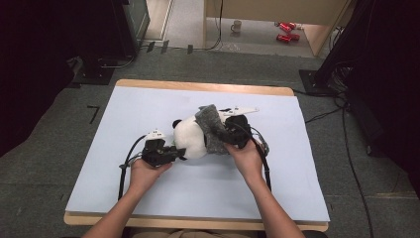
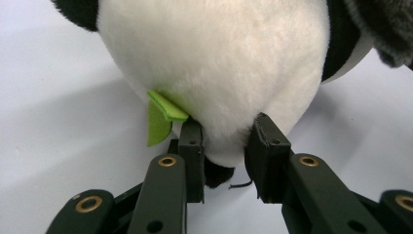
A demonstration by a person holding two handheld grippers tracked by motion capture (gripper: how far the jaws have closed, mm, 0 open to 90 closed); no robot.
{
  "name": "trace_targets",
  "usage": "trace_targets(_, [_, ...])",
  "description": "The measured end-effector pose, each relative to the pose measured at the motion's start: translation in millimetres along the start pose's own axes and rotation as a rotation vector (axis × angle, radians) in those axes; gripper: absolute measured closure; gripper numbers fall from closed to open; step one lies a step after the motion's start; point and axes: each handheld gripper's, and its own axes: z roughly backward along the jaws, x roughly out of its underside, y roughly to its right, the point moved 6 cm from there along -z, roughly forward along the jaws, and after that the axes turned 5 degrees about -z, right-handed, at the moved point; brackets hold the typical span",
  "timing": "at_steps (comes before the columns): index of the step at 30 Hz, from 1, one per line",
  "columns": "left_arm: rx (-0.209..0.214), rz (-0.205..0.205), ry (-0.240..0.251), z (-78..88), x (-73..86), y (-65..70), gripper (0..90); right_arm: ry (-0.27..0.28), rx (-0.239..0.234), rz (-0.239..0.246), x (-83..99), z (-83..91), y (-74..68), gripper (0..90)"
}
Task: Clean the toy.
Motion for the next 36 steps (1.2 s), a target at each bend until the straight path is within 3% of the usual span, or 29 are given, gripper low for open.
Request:
trace_targets(10, [0.022, 0.023, -0.003, -2.5, -5.4, -1.9, 72.0, 0.043, 0.065, -0.089, 1.2, 26.8, 38.6, 75.8])
trace_targets(17, [0.020, 0.015, -0.011, -3.7, -7.3, -2.1, 71.9, 0.052, 0.106, -0.161, 9.4, 35.2, 65.5, 75.4])
trace_targets(26, [0.031, 0.020, -0.017, -4.6, -6.3, -3.7, 70.8, -0.013, 0.174, -0.264, 32.0, 36.0, 103.9, 76.4])
trace_targets(31, [0.024, 0.013, -0.017, -5.5, -6.2, -3.0, 70.7, 0.056, 0.131, -0.276, 19.5, 52.7, 98.8, 76.4])
trace_targets(36, [0.019, 0.013, -0.009, -5.2, -6.9, -0.8, 70.6, 0.090, 0.061, -0.209, -0.1, 57.5, 65.4, 76.4])
